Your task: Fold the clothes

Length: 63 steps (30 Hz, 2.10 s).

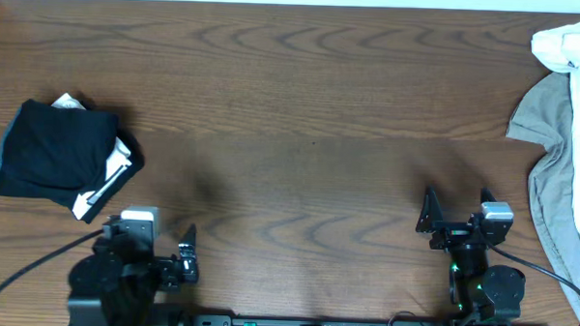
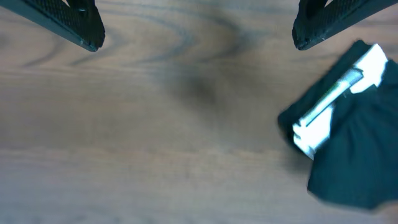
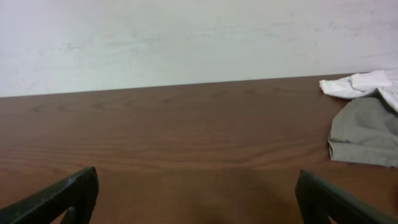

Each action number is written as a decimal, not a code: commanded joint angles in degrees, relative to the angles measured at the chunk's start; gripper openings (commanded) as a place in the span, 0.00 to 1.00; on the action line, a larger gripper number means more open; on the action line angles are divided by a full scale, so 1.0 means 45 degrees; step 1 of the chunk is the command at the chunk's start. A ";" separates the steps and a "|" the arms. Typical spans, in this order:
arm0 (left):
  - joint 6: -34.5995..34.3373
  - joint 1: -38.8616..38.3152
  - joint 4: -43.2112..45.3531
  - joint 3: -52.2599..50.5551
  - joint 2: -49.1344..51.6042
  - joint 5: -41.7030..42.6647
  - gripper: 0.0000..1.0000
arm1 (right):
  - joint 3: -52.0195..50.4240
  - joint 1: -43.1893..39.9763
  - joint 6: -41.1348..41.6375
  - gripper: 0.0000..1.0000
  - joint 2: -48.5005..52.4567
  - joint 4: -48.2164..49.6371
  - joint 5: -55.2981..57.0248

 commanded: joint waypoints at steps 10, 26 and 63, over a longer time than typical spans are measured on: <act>0.0155 0.0044 0.5649 -0.6013 -0.3162 0.1273 0.98 | -0.0053 -0.0107 -0.0146 0.99 -0.0092 -0.0005 -0.0049; 0.0165 -0.0457 1.0972 -0.8558 -0.3162 0.1015 0.98 | -0.0053 -0.0107 -0.0141 0.99 -0.0092 -0.0005 -0.0049; 0.0170 -0.0457 1.1861 -0.8942 -0.3128 0.0933 0.98 | -0.0053 -0.0107 -0.0146 0.99 -0.0092 -0.0005 -0.0049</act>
